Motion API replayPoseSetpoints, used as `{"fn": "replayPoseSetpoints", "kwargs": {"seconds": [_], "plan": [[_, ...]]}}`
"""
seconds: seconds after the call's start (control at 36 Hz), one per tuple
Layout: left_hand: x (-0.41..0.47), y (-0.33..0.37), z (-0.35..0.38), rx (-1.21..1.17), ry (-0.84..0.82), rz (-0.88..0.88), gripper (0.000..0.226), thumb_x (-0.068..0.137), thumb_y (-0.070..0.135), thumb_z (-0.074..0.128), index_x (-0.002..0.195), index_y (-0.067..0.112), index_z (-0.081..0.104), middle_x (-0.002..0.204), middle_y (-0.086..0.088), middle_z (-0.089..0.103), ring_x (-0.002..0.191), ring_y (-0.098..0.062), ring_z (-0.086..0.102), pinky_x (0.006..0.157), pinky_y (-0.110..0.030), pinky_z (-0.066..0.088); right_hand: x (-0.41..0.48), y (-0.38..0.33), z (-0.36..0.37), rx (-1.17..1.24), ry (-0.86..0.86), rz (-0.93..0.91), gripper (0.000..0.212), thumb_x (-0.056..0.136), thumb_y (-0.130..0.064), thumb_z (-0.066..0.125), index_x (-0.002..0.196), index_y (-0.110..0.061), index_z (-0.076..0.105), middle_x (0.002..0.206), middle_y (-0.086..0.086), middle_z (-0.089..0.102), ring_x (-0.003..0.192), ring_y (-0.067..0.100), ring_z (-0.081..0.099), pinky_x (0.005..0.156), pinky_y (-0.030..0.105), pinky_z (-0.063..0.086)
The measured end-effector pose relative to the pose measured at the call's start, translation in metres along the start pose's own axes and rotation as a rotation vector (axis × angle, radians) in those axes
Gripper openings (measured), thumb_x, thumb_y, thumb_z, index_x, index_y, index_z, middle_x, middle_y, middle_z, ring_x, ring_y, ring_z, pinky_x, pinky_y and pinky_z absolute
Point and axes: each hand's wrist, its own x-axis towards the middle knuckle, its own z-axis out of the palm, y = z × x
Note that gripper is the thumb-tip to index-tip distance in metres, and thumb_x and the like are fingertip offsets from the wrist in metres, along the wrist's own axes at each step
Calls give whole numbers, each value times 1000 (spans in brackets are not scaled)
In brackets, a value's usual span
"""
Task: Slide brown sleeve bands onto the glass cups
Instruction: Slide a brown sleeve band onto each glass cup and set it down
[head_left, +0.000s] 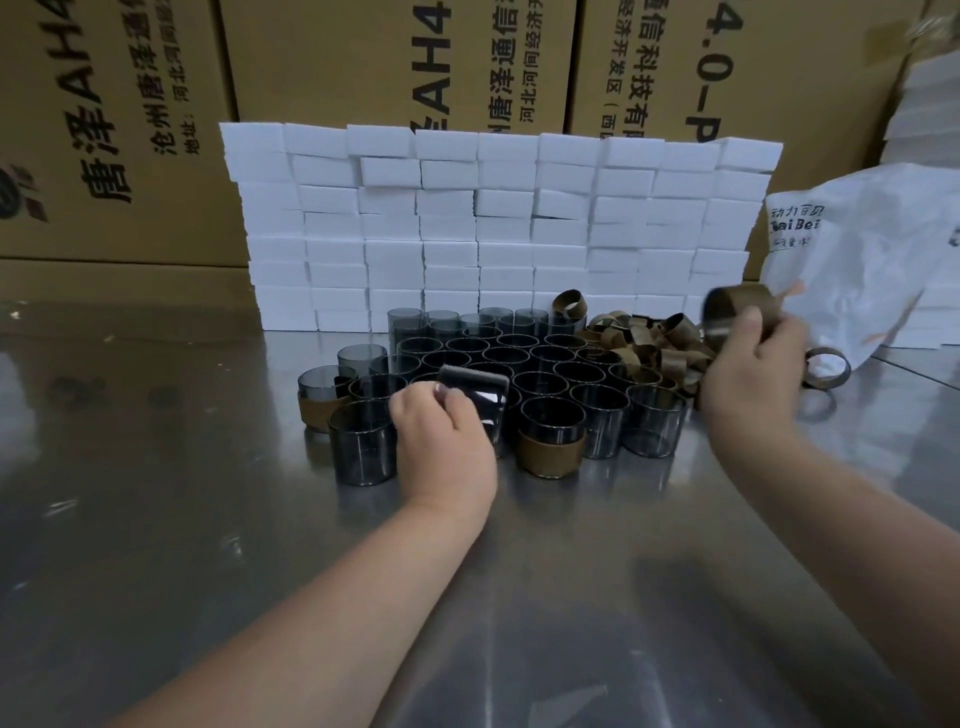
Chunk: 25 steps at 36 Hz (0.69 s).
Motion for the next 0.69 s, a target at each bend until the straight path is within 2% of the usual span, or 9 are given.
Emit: {"fn": "replayPoseSetpoints", "kwargs": {"seconds": [0.14,0.19,0.28,0.33,0.42,0.47,0.53,0.61,0.69], "plan": [[2,7,-4,-137,94,-13,17,99,22,33,90,10,40,102,-6,43,70,-6,43,65,-21,25,-62,-42,14,306,-207,-40,34,78,-39,53,103,-18,45,84,-13,51,69,-18,49,59,1,35],[4,6,-4,-191,106,-30,19,99,24,32,89,10,42,98,-7,48,80,-17,46,71,-24,29,-83,-43,18,345,-352,-49,24,75,-32,49,97,-24,52,85,-11,56,72,-12,53,66,10,40],[5,4,-3,-268,120,-59,23,99,26,32,85,12,44,84,1,48,75,-11,47,72,-24,31,-102,-36,17,316,-515,-90,23,75,-25,39,82,-36,59,89,-6,61,82,-1,54,73,16,42],[6,3,-2,-391,99,-103,28,96,34,33,79,16,45,84,-2,54,82,-18,58,80,-37,44,-106,-32,16,292,-574,-115,30,79,-27,36,74,-44,60,87,-13,57,81,-2,50,75,16,39],[4,9,-3,-505,51,-162,27,81,41,31,74,20,46,82,-7,56,90,-38,61,85,-57,47,-106,-28,15,313,-652,-36,31,82,-31,35,90,-52,57,105,-2,54,89,2,54,85,28,43],[2,11,-3,-556,16,-164,24,78,40,33,72,22,47,80,-8,55,89,-43,60,84,-59,47,-107,-24,14,308,-721,14,40,80,-30,34,111,-52,47,108,-2,56,82,-7,56,84,22,42],[0,12,-4,-576,-17,-144,21,77,38,35,71,23,48,78,-5,54,84,-38,59,83,-52,49,-109,-22,14,328,-787,67,48,78,-31,34,118,-57,40,105,-6,62,84,-6,59,87,22,44],[-4,9,-3,-581,-55,-49,16,85,32,38,75,24,49,78,3,54,70,-8,57,68,-25,48,-111,-22,14,374,-844,94,49,76,-29,35,113,-59,43,115,-11,62,101,4,61,95,27,45],[-7,10,-3,-631,-96,-2,19,96,20,36,82,24,48,82,3,56,61,6,56,59,-12,45,-111,-25,12,384,-859,70,47,77,-28,36,113,-55,50,110,-37,53,109,-14,51,95,15,41]]}}
